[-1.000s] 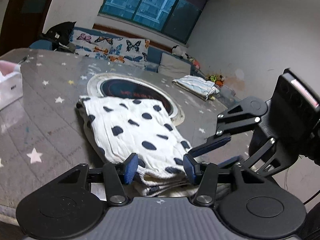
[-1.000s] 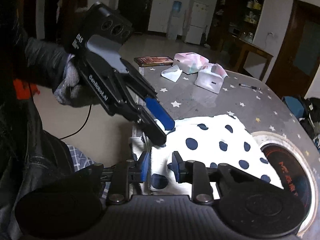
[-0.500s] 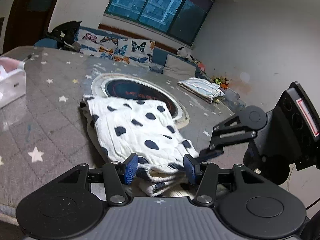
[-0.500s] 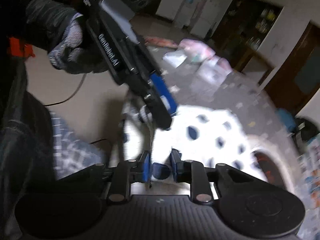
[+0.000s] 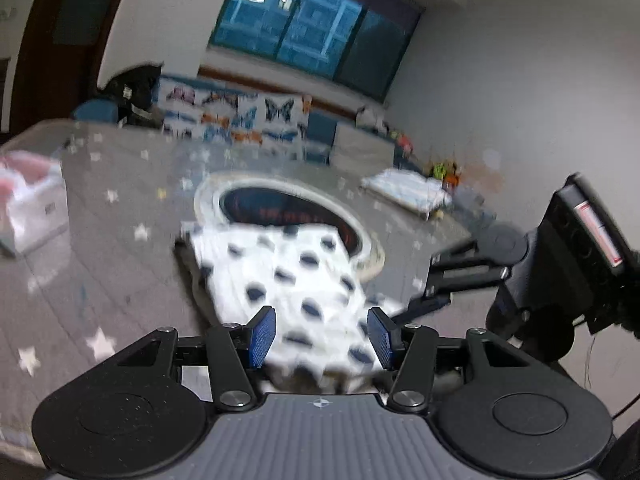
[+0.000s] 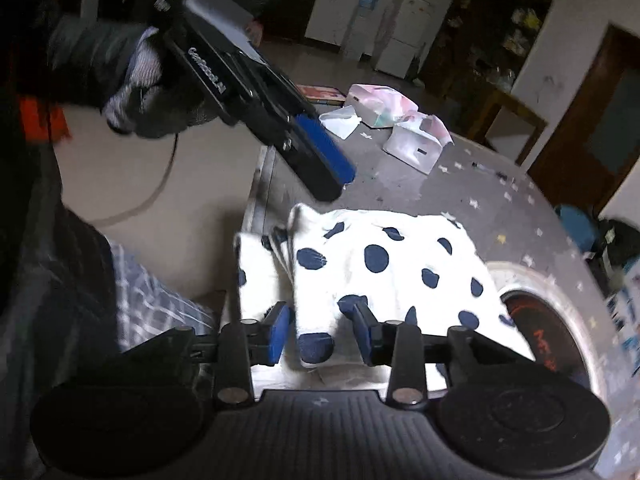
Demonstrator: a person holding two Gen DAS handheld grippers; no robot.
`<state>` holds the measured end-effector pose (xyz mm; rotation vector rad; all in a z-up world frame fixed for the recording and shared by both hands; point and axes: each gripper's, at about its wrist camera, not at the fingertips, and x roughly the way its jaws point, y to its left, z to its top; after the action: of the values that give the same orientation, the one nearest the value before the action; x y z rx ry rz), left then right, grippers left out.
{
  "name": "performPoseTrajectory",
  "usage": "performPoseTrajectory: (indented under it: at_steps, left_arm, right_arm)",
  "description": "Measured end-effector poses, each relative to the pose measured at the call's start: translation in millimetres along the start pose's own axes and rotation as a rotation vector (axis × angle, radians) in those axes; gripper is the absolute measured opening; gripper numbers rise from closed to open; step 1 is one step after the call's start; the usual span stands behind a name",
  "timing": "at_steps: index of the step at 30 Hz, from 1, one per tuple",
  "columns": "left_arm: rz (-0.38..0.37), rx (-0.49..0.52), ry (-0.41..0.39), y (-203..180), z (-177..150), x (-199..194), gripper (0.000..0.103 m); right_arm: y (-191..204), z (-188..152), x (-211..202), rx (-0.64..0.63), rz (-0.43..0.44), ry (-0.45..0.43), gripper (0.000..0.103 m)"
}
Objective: Fold clothes
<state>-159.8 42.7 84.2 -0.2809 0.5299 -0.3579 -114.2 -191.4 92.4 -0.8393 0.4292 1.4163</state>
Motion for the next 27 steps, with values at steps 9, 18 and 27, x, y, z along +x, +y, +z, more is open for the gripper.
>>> performPoseTrajectory:
  at_steps: [9,18,27]
  left_arm:
    - [-0.091,-0.004,0.071,-13,-3,37,0.049]
    - [-0.117,0.031,0.137,-24,-14,53,0.049]
    - [-0.122,0.013,0.177,-19,-22,58,0.049]
  right_arm:
    - [-64,-6,-23,0.326,-0.057,-0.078,0.035]
    - [-124,-15,40,0.511,-0.111,-0.011,0.035]
    - [-175,-37,93,0.648,-0.24,0.061,0.032]
